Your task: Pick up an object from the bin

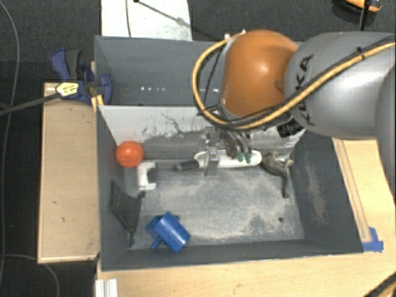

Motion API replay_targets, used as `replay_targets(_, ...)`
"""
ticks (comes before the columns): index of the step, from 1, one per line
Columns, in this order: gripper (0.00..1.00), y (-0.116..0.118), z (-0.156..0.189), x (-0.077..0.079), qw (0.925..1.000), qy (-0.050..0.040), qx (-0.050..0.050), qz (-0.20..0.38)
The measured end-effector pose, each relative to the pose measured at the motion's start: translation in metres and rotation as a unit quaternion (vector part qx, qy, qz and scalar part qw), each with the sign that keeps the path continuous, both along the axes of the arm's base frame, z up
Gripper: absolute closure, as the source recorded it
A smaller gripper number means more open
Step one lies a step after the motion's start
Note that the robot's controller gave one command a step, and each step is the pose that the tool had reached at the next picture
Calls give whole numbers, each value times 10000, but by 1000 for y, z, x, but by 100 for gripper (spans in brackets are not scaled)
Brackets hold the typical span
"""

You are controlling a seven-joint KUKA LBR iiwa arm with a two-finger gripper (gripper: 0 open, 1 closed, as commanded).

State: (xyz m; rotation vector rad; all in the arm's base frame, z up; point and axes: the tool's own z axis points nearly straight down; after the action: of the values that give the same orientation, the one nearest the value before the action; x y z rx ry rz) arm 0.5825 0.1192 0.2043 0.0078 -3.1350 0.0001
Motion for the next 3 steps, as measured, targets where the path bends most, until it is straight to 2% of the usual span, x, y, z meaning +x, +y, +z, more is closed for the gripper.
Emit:
replay_targets(1,0,-1,5,2,10000,-42,5,-16)
replay_targets(2,0,39,-26,-21,9971,-50,1,763)
replay_targets(3,0,54,-43,-63,9974,-34,11,724)
